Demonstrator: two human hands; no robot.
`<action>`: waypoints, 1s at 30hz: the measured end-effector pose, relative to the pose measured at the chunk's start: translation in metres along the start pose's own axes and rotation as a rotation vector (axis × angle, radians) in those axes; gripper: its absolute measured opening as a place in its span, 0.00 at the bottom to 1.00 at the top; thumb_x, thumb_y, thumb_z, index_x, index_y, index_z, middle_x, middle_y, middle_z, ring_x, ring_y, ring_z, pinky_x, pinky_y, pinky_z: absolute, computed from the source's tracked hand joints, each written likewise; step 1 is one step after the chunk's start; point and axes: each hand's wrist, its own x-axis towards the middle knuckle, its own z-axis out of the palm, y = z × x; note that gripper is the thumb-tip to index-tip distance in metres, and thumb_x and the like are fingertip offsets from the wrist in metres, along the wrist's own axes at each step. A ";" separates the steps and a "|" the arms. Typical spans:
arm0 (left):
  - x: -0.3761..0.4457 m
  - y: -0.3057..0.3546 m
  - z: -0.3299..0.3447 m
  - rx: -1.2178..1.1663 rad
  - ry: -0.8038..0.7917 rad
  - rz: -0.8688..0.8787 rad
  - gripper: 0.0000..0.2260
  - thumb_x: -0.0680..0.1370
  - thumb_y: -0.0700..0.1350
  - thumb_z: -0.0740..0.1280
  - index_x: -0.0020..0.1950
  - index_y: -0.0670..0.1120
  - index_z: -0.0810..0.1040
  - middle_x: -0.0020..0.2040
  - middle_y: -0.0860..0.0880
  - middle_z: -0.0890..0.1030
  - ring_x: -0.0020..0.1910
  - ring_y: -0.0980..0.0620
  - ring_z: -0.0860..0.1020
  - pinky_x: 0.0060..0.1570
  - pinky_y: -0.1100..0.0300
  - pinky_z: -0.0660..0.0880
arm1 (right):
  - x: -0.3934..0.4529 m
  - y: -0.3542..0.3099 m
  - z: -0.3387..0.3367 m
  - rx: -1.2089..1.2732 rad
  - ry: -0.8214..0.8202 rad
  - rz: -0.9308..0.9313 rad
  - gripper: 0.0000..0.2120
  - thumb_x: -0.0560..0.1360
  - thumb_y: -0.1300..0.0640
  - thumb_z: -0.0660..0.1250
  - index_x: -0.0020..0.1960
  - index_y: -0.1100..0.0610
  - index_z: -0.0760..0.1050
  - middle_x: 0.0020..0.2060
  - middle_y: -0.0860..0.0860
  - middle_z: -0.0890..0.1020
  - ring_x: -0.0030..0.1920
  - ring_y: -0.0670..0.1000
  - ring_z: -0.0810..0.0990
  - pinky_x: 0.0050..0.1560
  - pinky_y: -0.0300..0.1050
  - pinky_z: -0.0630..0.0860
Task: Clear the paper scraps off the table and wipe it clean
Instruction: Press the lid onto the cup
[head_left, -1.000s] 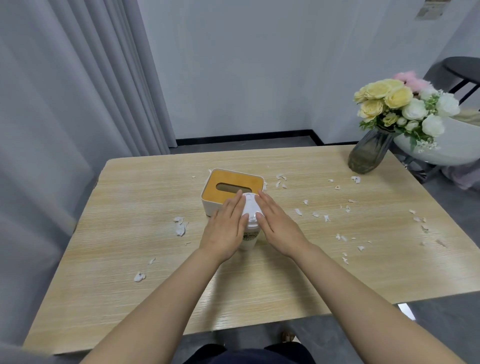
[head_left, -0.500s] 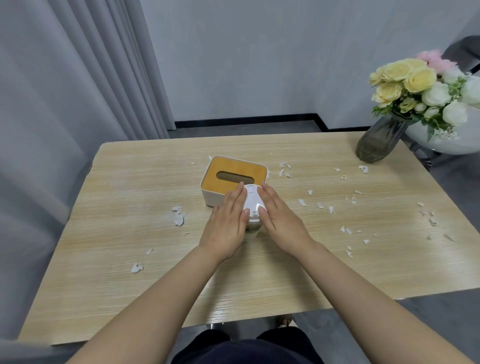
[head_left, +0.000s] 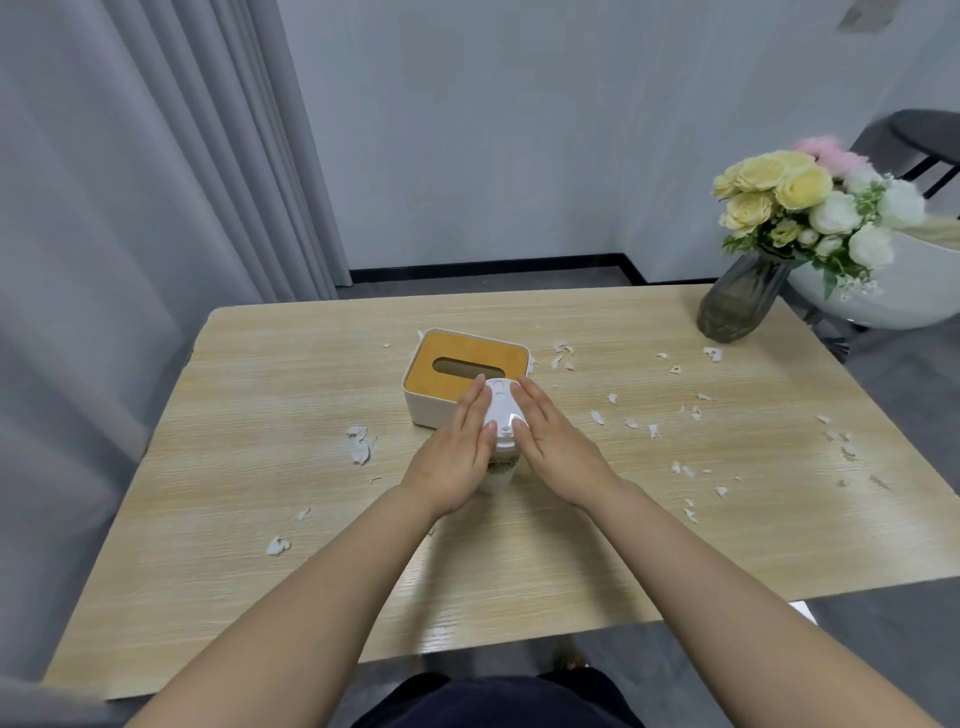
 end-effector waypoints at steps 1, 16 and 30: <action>0.000 0.001 -0.001 -0.022 -0.008 -0.002 0.23 0.83 0.51 0.46 0.78 0.47 0.49 0.77 0.58 0.42 0.74 0.58 0.56 0.65 0.64 0.60 | 0.000 0.000 0.000 0.003 0.002 -0.001 0.25 0.82 0.45 0.44 0.77 0.48 0.47 0.77 0.41 0.46 0.75 0.48 0.54 0.70 0.51 0.63; 0.002 0.017 -0.003 -0.410 0.107 -0.182 0.26 0.81 0.46 0.58 0.77 0.48 0.51 0.76 0.49 0.55 0.73 0.52 0.58 0.64 0.64 0.57 | -0.006 -0.005 -0.009 0.160 0.011 0.005 0.24 0.82 0.49 0.50 0.77 0.51 0.52 0.76 0.43 0.51 0.70 0.48 0.65 0.68 0.47 0.63; -0.007 0.028 0.007 -0.878 0.220 -0.352 0.14 0.81 0.43 0.60 0.56 0.64 0.67 0.53 0.64 0.73 0.50 0.66 0.73 0.40 0.76 0.72 | 0.000 0.002 0.000 0.561 0.061 0.018 0.26 0.80 0.51 0.59 0.75 0.53 0.56 0.69 0.41 0.62 0.70 0.39 0.58 0.63 0.29 0.55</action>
